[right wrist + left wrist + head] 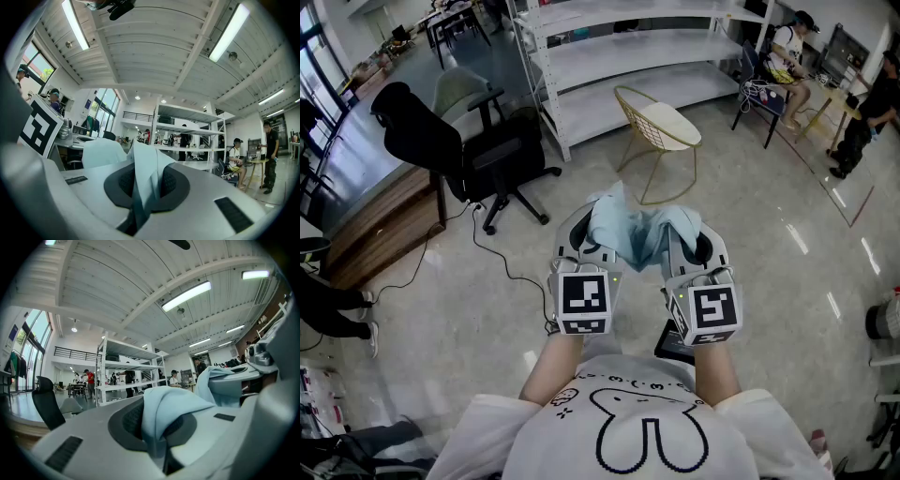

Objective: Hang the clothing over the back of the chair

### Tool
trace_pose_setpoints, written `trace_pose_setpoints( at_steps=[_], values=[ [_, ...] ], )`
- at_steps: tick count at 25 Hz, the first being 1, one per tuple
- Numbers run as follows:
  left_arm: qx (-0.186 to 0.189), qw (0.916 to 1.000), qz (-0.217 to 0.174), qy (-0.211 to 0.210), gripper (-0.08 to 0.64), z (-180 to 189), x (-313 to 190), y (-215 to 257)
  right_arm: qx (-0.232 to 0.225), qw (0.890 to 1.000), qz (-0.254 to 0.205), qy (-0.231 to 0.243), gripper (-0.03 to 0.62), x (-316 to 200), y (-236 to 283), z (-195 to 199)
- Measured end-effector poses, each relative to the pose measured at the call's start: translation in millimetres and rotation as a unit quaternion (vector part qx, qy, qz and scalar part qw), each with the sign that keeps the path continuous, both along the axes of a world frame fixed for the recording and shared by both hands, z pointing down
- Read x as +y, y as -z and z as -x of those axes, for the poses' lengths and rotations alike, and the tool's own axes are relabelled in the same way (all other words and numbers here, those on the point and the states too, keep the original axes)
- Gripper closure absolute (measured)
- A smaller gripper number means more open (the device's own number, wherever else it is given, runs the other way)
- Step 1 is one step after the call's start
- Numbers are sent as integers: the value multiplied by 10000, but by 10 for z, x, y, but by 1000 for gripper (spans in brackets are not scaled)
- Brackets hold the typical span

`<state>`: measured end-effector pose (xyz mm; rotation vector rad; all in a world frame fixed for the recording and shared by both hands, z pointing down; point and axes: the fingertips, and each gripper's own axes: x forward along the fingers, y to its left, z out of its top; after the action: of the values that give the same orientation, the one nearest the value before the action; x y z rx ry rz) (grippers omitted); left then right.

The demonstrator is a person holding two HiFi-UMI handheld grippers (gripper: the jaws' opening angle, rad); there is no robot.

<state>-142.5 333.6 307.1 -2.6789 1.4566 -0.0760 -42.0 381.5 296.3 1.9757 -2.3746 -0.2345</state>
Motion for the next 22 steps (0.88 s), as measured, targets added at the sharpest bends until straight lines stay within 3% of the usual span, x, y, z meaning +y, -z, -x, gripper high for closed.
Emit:
trace_pose_setpoints(
  at_steps=[6,11,22],
  values=[
    [26,10000,-14,-58,525,-8,-380,41,46,10000,-4,-16,588,-371,30,10],
    [114,9999,3,-76,524,-23,-828,50,-298,9995,-84,117,588,-762,74,-9],
    [237,9995,51,-184,523,-2,-1878,33,85,9999,101,105,588,-1757,9,84]
  ],
)
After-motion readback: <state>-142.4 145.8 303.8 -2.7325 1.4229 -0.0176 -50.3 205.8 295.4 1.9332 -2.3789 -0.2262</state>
